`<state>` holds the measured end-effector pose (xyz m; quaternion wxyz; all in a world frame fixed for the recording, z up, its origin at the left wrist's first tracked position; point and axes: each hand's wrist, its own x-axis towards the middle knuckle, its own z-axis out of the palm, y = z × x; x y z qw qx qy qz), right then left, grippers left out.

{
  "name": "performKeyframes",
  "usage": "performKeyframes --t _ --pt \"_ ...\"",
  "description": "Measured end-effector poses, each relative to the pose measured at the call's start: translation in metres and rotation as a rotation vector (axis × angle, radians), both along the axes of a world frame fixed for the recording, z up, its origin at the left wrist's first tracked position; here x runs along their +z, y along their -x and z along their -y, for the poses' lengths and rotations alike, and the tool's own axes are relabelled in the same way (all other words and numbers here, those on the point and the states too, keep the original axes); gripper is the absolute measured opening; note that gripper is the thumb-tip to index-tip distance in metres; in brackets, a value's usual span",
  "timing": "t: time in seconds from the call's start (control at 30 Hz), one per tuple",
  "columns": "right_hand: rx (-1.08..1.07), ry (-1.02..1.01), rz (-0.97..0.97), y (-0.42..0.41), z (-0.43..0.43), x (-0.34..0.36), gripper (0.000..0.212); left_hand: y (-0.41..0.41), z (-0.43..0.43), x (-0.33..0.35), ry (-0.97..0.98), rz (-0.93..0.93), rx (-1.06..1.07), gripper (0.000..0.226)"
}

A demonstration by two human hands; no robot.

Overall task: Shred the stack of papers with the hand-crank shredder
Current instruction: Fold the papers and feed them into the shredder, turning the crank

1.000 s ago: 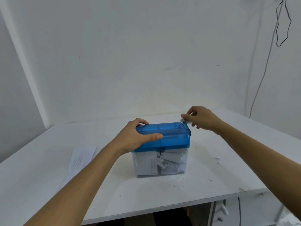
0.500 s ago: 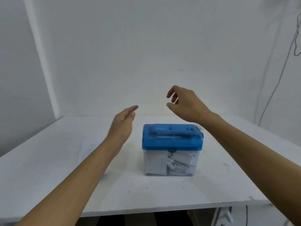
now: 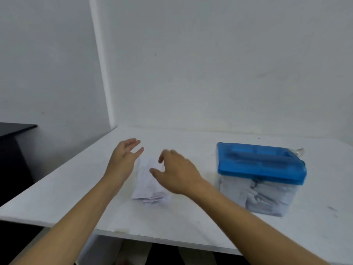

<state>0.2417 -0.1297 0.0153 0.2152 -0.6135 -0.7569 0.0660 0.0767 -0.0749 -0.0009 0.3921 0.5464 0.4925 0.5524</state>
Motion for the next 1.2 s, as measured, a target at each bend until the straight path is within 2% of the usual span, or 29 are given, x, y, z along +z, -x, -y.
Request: performKeyframes --t 0.07,0.13,0.23,0.3,0.43,0.47,0.87,1.03,1.2 --pt "-0.121 0.118 0.064 0.014 -0.018 -0.026 0.079 0.009 -0.001 -0.019 0.034 -0.044 0.036 0.033" --pt "-0.202 0.123 0.103 0.022 -0.031 -0.049 0.094 0.014 0.001 -0.035 0.073 -0.143 0.041 0.038" --pt "-0.261 0.024 0.061 0.024 -0.041 -0.07 0.085 0.016 0.009 -0.055 0.066 -0.366 0.016 0.059" --pt "-0.262 0.021 0.002 0.021 -0.044 -0.074 0.076 0.016 0.011 -0.063 0.017 -0.521 0.023 0.057" --pt "-0.223 0.054 -0.127 0.012 -0.046 -0.075 0.064 0.008 0.006 -0.071 0.009 -0.966 -0.012 0.046" --pt "-0.22 0.055 -0.155 0.011 -0.046 -0.074 0.061 0.007 0.005 -0.071 0.013 -1.022 -0.02 0.047" --pt "-0.177 0.075 -0.46 0.006 -0.047 -0.072 0.036 0.01 0.005 -0.072 -0.021 -1.002 -0.024 0.041" --pt "-0.178 0.109 -0.467 0.005 -0.046 -0.072 0.04 0.013 0.003 -0.075 -0.052 -0.991 -0.041 0.04" --pt "-0.158 0.124 -0.383 0.005 -0.048 -0.074 0.062 0.015 0.0 -0.077 -0.073 -0.976 -0.072 0.04"
